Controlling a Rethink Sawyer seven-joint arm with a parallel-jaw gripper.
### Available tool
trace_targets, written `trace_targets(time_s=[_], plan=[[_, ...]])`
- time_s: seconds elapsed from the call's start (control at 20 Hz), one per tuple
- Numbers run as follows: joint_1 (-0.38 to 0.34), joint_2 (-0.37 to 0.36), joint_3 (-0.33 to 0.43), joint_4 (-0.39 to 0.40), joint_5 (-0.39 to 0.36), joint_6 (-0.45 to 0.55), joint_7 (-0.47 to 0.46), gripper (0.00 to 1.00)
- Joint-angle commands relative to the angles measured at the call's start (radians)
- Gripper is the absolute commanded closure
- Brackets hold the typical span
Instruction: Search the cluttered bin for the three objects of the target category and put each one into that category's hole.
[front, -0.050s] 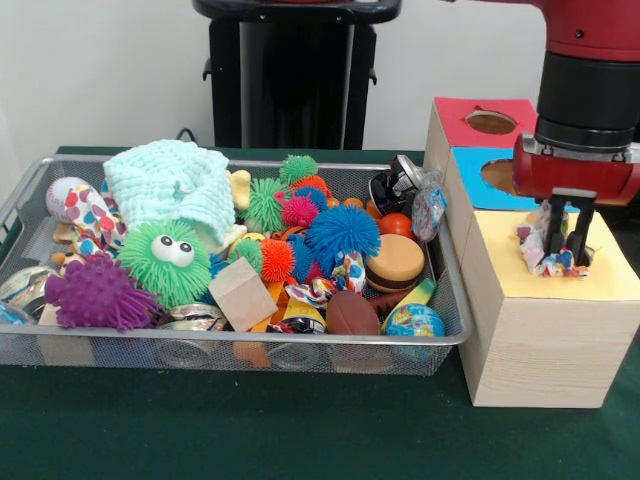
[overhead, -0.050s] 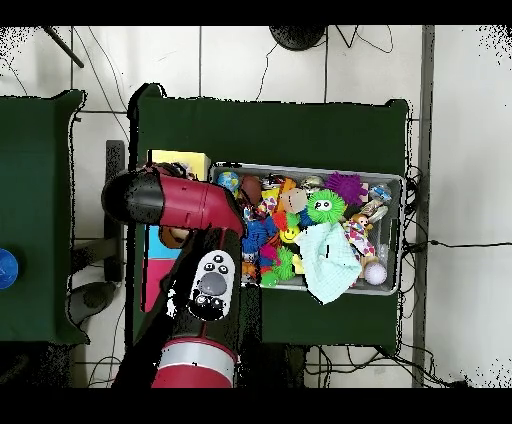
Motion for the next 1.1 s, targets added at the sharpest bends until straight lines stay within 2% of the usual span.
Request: trace_targets(time_s=[0.05, 0.35, 0.8, 1.1], plan=[[-0.029, 0.074, 0.061, 0.159, -0.044, 0.038, 0.139, 1.00], [-0.044, 0.091, 0.083, 0.165, -0.039, -0.001, 0.134, 1.00], [-0.091, 0.131, 0.166, 0.202, -0.029, -0.109, 0.134, 1.00], [-0.098, 0.152, 0.179, 0.199, -0.036, -0.149, 0.142, 1.00]])
